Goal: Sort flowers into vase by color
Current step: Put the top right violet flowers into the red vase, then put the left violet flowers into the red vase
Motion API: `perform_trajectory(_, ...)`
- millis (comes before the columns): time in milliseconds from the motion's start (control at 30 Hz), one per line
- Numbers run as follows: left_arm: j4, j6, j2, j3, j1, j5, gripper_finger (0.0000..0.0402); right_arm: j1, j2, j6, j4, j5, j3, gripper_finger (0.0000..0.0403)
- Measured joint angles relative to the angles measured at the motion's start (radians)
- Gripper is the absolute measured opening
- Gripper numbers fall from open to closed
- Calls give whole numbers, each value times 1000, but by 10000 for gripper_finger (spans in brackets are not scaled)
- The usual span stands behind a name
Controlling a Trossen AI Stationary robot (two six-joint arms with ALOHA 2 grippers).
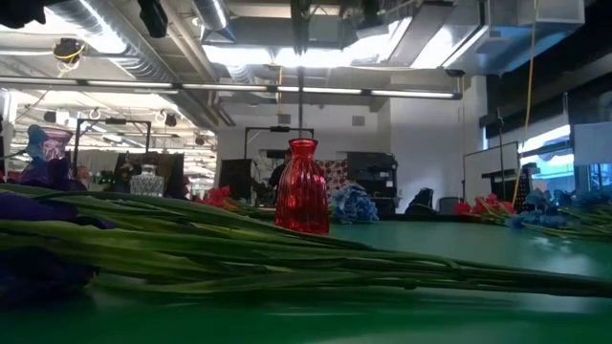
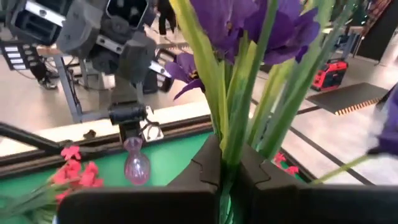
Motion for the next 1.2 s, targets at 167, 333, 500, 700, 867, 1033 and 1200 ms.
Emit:
perform_trajectory(167, 2, 1, 0, 0, 1, -7, 124, 0, 21, 54, -43, -1, -1, 31)
perform_trajectory(333, 4, 1, 0, 0, 1, -23, 124, 0, 38, 104, -81, -11, -1, 51)
perform_trajectory(500, 4, 1, 0, 0, 1, -13, 124, 0, 38, 196, -117, -57, -1, 103)
perform_trajectory(700, 0, 0, 0, 0, 1, -11, 124, 2, 36, 288, -324, -104, 83, 186)
perform_trajectory(867, -2, -5, 0, 0, 1, -11, 124, 2, 35, 370, -587, -151, 227, 242)
perform_trajectory(1033, -37, -5, -1, 0, 1, -11, 124, 20, 32, 466, -893, -218, 377, 271)
perform_trajectory(1200, -104, -7, -1, 0, 1, -11, 124, 98, 32, 553, -1160, -190, 436, 275)
